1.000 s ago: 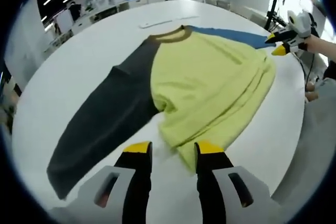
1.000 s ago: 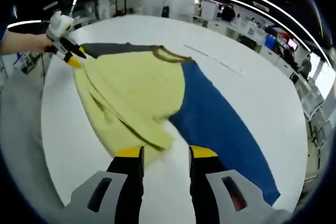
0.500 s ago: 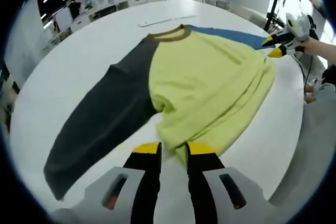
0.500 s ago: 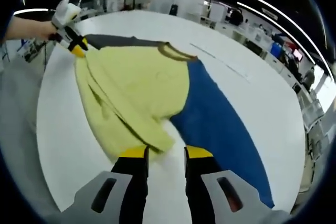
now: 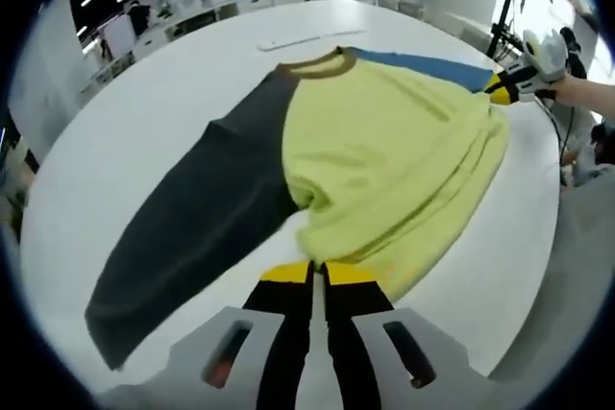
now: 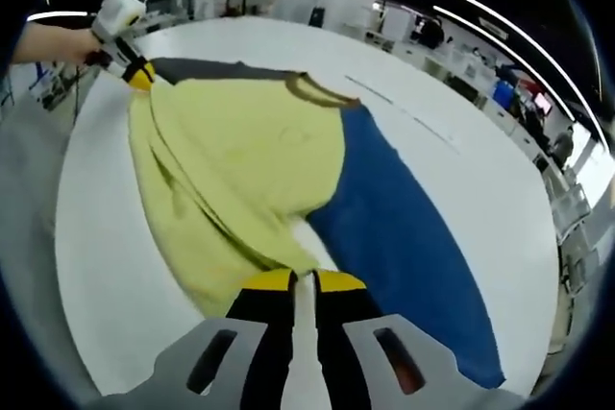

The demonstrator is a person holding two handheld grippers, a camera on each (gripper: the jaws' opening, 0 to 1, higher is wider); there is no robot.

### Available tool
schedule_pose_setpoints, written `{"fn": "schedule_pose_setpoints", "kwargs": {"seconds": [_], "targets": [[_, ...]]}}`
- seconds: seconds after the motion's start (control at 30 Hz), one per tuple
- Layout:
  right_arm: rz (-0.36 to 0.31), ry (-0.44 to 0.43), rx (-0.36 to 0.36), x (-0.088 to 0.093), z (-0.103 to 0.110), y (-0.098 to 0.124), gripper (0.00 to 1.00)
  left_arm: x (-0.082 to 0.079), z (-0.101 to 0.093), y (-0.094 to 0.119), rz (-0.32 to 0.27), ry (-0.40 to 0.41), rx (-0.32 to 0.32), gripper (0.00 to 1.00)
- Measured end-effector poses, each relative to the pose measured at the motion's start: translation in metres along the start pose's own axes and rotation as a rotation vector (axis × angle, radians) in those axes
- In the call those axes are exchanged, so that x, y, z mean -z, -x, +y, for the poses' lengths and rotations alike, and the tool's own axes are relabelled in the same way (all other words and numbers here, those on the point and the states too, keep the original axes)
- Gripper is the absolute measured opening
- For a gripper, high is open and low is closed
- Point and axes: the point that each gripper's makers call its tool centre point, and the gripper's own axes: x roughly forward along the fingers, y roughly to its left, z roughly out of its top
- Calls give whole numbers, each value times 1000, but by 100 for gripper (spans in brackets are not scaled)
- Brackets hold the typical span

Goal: Fold the garment on the visible template until the final outline fits inside the template.

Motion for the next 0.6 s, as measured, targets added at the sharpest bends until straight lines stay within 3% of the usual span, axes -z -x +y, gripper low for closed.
{"fn": "schedule_pose_setpoints", "kwargs": {"seconds": [0.33,0.6], "targets": [[14,18,12,2,-1,-1,2,-5,2,0,-9,-1,-10,0],[-15,-33,49,-7,-8,5,1,-9,4,7,-19,26,-15,0]]}}
